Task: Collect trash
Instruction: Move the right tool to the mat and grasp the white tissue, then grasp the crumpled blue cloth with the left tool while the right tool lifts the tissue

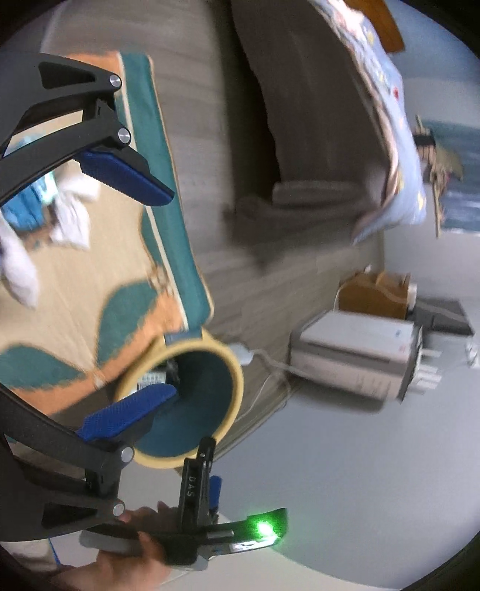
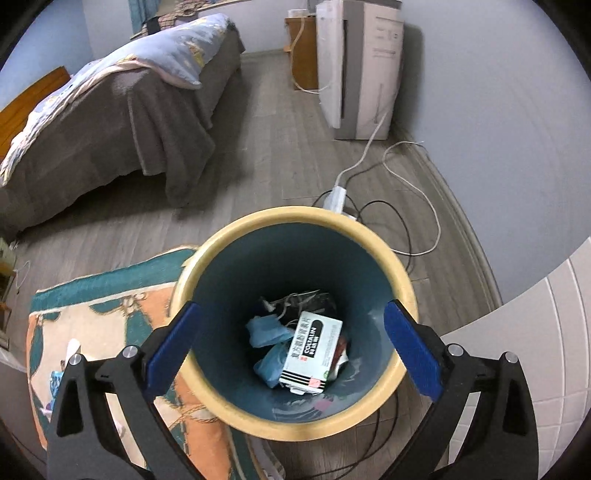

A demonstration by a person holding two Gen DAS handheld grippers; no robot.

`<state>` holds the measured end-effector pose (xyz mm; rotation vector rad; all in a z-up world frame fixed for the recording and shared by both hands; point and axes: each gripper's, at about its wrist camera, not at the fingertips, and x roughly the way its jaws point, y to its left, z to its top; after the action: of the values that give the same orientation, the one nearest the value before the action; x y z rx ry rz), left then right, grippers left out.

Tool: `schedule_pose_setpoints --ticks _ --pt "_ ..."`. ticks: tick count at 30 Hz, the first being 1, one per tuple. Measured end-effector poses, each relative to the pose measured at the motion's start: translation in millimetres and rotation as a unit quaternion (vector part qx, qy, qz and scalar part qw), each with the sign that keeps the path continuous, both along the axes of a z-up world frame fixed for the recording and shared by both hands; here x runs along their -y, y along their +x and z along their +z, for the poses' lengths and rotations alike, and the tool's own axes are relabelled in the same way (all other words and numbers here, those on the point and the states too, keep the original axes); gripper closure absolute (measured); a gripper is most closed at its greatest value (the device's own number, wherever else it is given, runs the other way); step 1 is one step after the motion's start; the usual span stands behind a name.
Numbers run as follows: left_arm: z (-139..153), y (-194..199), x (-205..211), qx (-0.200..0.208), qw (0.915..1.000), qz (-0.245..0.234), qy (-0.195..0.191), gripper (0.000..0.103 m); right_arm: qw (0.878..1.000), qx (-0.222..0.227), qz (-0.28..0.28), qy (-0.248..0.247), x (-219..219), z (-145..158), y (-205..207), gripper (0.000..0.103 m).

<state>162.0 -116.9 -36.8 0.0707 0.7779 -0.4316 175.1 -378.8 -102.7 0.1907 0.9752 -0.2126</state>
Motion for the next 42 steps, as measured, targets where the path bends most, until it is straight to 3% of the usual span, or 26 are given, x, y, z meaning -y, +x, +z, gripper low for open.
schedule_pose_setpoints --ticks 5,11,17,24,31,34,39,41,42 --pt "20.2 -34.6 -56.4 0.025 0.9983 0.044 0.028 0.006 1.000 0.000 0.031 -0.007 -23.9 5.8 -4.4 0.006" --pt "27.6 -65.6 -109.2 0.024 0.9951 0.088 0.040 0.006 0.998 0.008 0.067 0.008 -71.0 26.0 -15.0 0.006" --pt "18.0 -73.9 -149.0 0.017 0.9924 0.119 0.028 0.006 0.991 0.007 0.134 0.006 -150.1 35.1 -26.8 0.006" --pt "-5.0 -71.1 -164.4 0.002 0.9906 0.110 0.081 0.006 0.980 -0.066 0.187 0.004 -232.7 -15.2 -33.2 0.006" --pt "-12.8 -69.7 -174.4 -0.015 0.9917 0.100 0.079 0.006 0.971 -0.137 0.193 0.025 -263.5 -69.6 -33.6 0.008" --pt "-15.0 -68.1 -177.1 -0.023 0.9925 0.098 0.069 0.006 0.967 -0.161 0.194 0.041 -270.7 -87.4 -35.4 0.025" --pt "-21.4 -61.9 -174.1 -0.037 0.9925 0.094 0.069 0.006 0.957 -0.185 0.214 0.063 -279.5 -99.0 -38.6 0.077" --pt "-23.3 -60.3 -172.5 -0.038 0.9925 0.092 0.071 0.006 0.956 -0.179 0.225 0.056 -280.2 -90.9 -39.6 0.089" --pt "-24.8 -59.4 -171.4 -0.041 0.9925 0.091 0.070 0.006 0.956 -0.174 0.232 0.045 -280.1 -84.2 -40.3 0.089"
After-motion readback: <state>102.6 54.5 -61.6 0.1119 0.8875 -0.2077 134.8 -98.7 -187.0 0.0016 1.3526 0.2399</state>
